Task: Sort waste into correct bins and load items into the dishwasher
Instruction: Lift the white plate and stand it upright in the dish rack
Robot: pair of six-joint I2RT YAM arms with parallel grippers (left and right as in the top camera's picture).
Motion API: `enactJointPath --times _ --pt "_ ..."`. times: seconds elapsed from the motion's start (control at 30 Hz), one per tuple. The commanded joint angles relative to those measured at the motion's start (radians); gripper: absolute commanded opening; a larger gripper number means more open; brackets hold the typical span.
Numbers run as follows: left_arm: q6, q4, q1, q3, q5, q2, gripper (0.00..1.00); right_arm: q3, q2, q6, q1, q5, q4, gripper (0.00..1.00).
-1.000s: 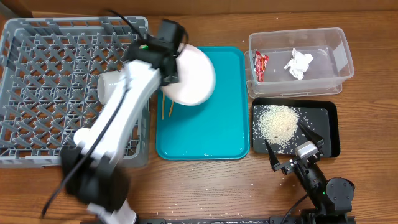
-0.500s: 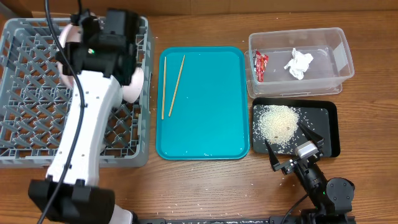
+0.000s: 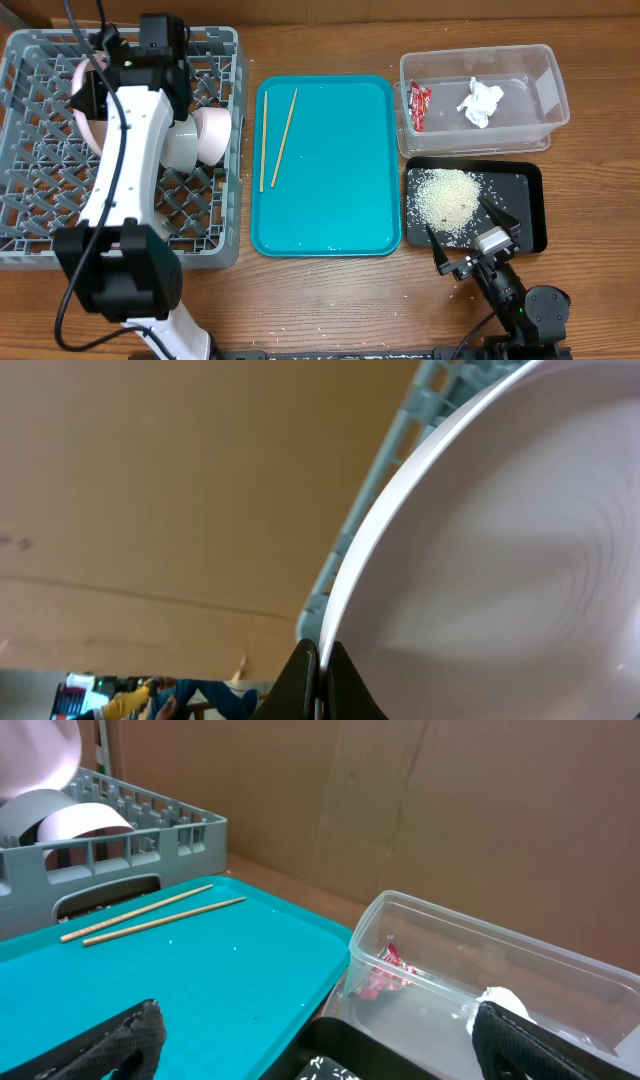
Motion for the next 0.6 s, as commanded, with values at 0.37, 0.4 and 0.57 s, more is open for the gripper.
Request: enactJointPath --times 0.37,0.4,0.57 --pt "-0.011 -0.056 -0.026 0.079 0.419 -0.165 0.68 -0.01 -0.008 0.003 0.004 0.0 0.006 1.0" --pt "-0.011 -0.069 -0.029 0.095 0.497 -0.199 0.66 -0.01 -0.008 0.003 0.004 0.0 0.006 1.0" --pt "-0.021 -0.125 -0.03 0.129 0.953 -0.37 0.57 -0.01 -0.008 0.003 0.004 0.0 0.006 1.0"
